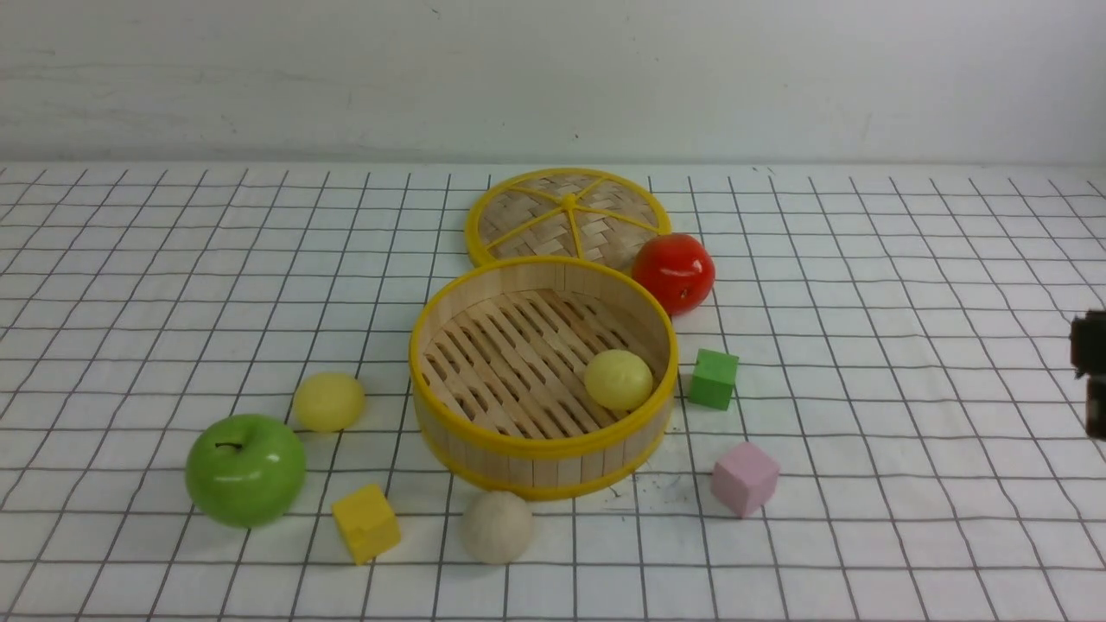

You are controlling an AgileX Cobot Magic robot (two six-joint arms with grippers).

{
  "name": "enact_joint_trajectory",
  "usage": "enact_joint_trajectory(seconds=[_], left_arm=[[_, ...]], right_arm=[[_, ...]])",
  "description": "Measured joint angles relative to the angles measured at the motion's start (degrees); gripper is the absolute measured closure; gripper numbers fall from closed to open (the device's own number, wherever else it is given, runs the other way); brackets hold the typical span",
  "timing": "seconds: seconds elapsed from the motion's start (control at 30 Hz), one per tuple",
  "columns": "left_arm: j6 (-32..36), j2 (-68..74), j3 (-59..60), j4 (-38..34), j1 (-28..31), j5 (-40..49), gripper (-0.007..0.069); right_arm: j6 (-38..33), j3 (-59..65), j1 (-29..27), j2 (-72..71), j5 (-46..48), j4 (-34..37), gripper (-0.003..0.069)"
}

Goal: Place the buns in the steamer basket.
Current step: Use the left arm to grab a steamed stuffed bun

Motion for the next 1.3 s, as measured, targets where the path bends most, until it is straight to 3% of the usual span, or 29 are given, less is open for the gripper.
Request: enact_joint_trajectory(seconds=[0.33, 0.5, 0.53, 0.67, 0.97, 1.17, 1.3], left_arm=[[0.00, 0.00, 0.00, 0.00, 0.00, 0.00, 0.0386], [0.00, 0.00, 0.00, 0.00, -0.07, 0.08, 0.0386], [0.00, 0.00, 0.00, 0.00, -0.07, 0.08, 0.0386], [0.00, 0.00, 0.00, 0.00, -0.07, 0.12, 0.0386], [0.00, 0.00, 0.00, 0.00, -0.07, 0.24, 0.0386], [0.00, 0.00, 0.00, 0.06, -0.07, 0.37, 0.0386], [0.00, 0.00, 0.00, 0.06, -0.07, 0.43, 0.0386]], right_arm=[[0.16, 5.82, -0.75, -1.31, -0.46, 0.19, 0.0669], [0.09, 8.89, -13.68, -8.37, -4.74, 3.49, 0.0669], [-0.48, 11.06, -18.22, -11.01, -7.03, 5.35, 0.0669], [-3.22, 20.61, -26.63, -18.90, -14.32, 7.92, 0.0666], [-3.41, 45.28, -37.39, -43.52, -21.20, 8.88, 0.0660], [-3.57, 47.41, -42.73, -46.52, -16.77, 13.85, 0.0657], [-10.53, 47.37, -41.55, -46.52, -16.92, 16.07, 0.0655]])
